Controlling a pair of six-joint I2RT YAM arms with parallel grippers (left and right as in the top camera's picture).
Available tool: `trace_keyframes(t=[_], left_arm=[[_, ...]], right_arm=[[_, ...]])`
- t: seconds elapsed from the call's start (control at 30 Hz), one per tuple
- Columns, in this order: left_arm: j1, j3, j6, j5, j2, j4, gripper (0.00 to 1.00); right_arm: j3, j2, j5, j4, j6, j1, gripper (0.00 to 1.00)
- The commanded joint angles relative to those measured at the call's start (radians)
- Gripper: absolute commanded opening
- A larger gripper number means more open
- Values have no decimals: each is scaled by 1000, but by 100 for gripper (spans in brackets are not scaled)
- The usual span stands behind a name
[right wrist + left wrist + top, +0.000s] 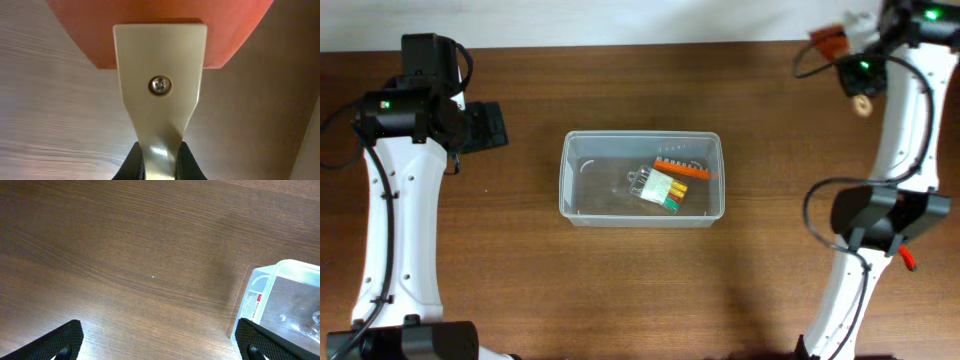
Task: Pack container
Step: 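Lift the scraper and carry it left over the container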
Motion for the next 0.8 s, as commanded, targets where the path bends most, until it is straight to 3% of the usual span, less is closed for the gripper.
trace_keyframes(t=[0.0, 0.33, 0.53, 0.77], left_arm=[[3, 15, 5, -11, -8, 2, 99], [3, 15, 5, -11, -8, 2, 99], [3, 15, 5, -11, -8, 2, 99], [3, 14, 5, -11, -8, 2, 99]], right_arm=[[37, -93, -128, -24, -84, 130, 4], [16, -126, -176, -130, -307, 517, 4], [-50, -126, -177, -146, -346, 641, 4], [-246, -126, -180, -116, -441, 683, 4]])
